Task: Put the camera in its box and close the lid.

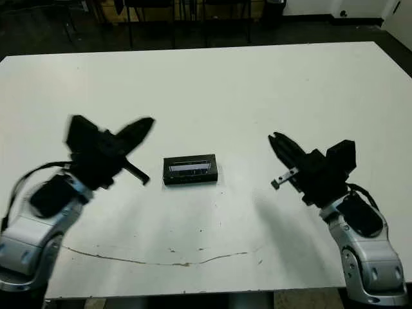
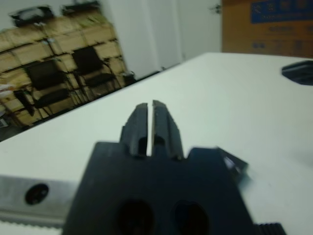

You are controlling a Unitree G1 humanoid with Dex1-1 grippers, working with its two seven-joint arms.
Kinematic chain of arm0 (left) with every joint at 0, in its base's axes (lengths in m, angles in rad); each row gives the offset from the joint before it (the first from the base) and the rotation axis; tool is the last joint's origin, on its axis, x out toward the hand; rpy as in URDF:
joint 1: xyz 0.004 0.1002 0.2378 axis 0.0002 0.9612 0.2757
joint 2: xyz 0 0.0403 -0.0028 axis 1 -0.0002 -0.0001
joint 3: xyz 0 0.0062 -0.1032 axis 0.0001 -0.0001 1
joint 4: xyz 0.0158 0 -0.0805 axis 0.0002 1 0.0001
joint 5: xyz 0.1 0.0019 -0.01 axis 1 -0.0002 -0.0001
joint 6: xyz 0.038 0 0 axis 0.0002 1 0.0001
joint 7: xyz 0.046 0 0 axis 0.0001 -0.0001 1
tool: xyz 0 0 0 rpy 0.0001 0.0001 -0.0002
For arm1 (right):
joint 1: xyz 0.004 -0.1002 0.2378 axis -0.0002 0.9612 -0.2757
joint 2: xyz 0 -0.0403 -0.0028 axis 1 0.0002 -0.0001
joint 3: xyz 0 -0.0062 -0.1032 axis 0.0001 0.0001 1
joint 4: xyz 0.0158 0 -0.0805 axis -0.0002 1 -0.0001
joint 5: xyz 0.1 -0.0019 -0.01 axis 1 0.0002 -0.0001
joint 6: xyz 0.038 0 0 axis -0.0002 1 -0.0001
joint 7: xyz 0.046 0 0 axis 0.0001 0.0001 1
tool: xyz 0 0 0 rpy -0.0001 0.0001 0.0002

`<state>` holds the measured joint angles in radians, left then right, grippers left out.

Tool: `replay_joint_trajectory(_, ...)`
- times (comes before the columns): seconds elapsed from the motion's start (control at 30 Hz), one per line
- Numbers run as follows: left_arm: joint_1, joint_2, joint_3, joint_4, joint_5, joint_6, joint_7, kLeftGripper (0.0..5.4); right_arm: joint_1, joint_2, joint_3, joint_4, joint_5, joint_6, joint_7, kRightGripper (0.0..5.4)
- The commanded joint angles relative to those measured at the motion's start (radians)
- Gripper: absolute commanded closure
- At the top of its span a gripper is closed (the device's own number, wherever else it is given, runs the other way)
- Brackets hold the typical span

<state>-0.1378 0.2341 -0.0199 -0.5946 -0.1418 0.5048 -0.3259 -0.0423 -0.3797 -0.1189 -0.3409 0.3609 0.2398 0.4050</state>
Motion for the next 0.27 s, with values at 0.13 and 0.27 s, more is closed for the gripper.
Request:
replay_joint_trajectory(0.13, 0.03, -0.045, 0.06, 0.178, 0.016, -0.134, 0.084, 5.39, -0.097, 0.057, 0.045, 0.17, -0.182, -0.164, -0.095, 5.4)
replay_joint_trajectory(0.27, 0.045, -0.067, 0.063, 0.291, 0.042, -0.217, 0.131, 5.39, -0.125, 0.089, 0.073, 0.234, -0.234, -0.203, -0.124, 5.4)
